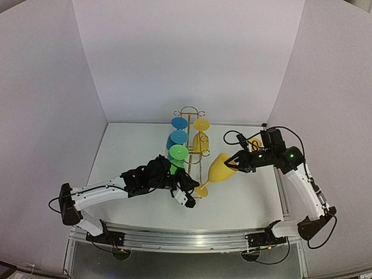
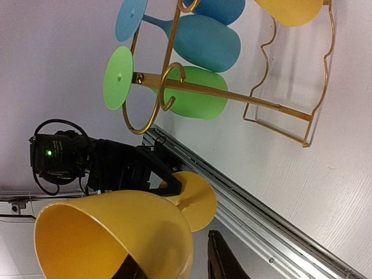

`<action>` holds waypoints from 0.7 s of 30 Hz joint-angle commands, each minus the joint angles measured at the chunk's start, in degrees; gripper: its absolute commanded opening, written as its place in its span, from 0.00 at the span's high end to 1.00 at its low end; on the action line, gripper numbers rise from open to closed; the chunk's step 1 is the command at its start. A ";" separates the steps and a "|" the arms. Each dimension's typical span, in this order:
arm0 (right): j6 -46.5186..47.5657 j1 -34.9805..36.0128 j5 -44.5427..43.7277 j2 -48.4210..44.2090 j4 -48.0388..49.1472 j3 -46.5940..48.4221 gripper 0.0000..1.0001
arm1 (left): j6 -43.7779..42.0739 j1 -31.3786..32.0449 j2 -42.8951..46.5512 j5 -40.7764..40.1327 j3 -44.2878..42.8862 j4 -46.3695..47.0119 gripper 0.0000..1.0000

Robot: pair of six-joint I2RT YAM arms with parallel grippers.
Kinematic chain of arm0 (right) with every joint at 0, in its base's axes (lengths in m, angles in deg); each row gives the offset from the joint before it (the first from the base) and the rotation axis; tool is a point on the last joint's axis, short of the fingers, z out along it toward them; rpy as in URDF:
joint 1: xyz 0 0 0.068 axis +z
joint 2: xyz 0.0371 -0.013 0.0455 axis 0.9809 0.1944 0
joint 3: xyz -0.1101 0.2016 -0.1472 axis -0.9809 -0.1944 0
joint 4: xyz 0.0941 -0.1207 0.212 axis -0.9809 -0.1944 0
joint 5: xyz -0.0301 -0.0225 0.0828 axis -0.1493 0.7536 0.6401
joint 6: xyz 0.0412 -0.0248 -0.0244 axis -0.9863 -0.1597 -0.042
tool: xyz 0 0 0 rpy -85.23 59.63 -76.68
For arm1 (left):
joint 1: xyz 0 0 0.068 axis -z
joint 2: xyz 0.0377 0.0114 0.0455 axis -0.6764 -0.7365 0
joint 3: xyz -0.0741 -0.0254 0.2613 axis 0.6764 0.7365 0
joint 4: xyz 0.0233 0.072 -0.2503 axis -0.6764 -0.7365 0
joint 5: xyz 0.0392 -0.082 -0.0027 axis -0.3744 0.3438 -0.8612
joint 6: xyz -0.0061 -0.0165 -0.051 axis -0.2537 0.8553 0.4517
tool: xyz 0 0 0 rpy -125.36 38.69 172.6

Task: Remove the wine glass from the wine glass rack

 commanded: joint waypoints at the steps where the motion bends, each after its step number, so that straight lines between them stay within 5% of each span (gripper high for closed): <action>1: 1.29 0.62 4.21 0.01 -0.23 -0.58 0.81 | -0.16 0.31 0.18 -2.32 0.10 4.51 1.00; 5: 1.33 0.62 4.40 0.35 -0.71 0.04 1.00 | -0.59 0.36 0.10 -2.67 0.47 4.77 1.00; 11: 3.09 0.64 -5.39 0.70 -4.33 2.27 1.00 | 0.17 0.29 0.49 -2.74 1.13 4.19 0.95; 12: 3.55 0.62 -6.99 0.74 -5.20 2.91 1.00 | 0.59 0.31 0.69 -2.39 1.34 4.06 0.79; 15: 4.93 0.63 -10.89 0.62 -8.09 5.57 1.00 | 0.30 0.25 1.86 -1.32 2.96 3.96 0.08; 21: 9.24 0.61 -20.54 2.35 -20.47 13.96 1.00 | -0.11 0.31 5.24 0.89 4.97 -0.64 0.00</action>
